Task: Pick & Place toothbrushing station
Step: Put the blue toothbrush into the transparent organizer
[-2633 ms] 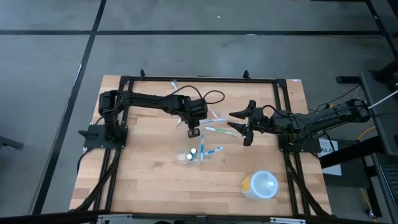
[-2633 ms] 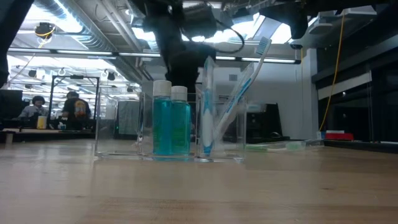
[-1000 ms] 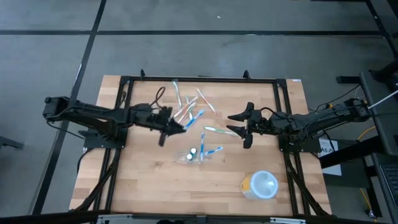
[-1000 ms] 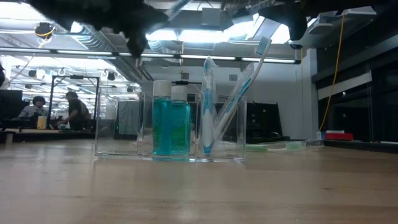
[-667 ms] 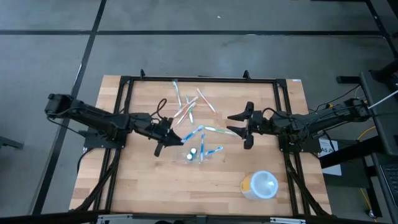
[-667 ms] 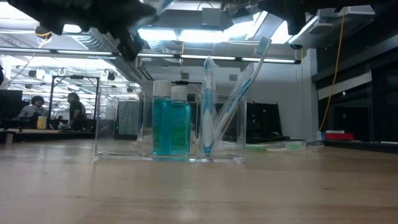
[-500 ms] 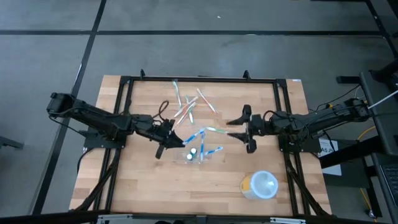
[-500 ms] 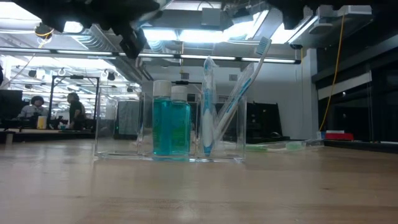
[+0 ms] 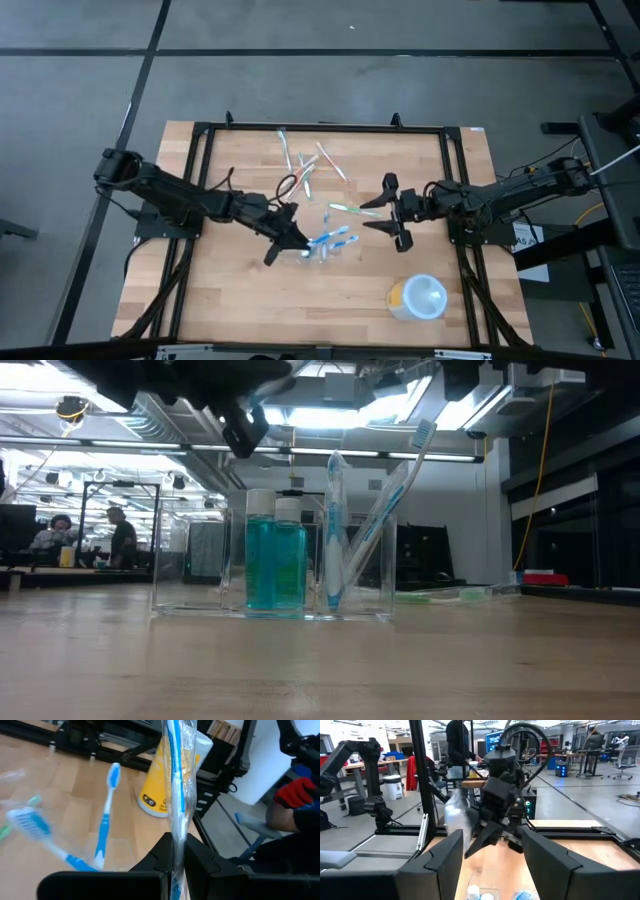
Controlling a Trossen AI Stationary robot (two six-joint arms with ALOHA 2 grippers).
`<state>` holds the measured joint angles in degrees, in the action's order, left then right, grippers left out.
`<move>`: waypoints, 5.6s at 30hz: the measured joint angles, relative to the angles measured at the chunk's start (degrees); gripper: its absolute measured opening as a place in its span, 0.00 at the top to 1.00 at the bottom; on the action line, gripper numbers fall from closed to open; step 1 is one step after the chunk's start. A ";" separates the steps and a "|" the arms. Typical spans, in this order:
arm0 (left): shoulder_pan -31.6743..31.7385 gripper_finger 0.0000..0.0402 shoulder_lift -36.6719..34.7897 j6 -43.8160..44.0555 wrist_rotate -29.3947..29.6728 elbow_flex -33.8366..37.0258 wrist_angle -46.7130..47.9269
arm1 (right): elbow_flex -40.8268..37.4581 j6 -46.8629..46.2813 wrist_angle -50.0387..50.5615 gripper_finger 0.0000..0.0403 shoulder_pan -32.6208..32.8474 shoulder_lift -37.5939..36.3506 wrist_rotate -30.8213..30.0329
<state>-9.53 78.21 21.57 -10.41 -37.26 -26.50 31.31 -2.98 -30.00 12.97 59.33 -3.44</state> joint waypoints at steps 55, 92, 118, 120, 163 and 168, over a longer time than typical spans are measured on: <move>-0.03 0.95 1.51 -0.70 3.78 -1.40 2.58 | 8.85 0.26 1.40 0.73 0.28 10.47 4.94; -1.92 0.50 -7.95 -6.86 5.54 -1.32 4.60 | 8.83 0.83 2.61 1.00 0.51 10.42 4.98; -20.92 0.53 -25.11 -11.90 26.87 -1.33 18.64 | 14.99 1.53 20.26 1.00 4.83 11.17 -3.66; -20.92 0.53 -25.11 -11.89 26.88 -1.33 18.69 | 14.99 1.55 20.56 1.00 4.83 11.17 -4.76; -20.92 0.54 -25.11 -11.85 26.88 -1.35 19.03 | 20.68 -2.36 32.45 1.00 4.59 17.33 -4.93; -20.92 0.54 -25.11 -11.85 26.88 -1.37 19.61 | 20.65 -3.22 31.51 0.94 3.13 18.23 -4.58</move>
<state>-30.46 53.10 9.72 16.47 -38.63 -6.89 51.96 -6.21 1.51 16.11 77.56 -8.02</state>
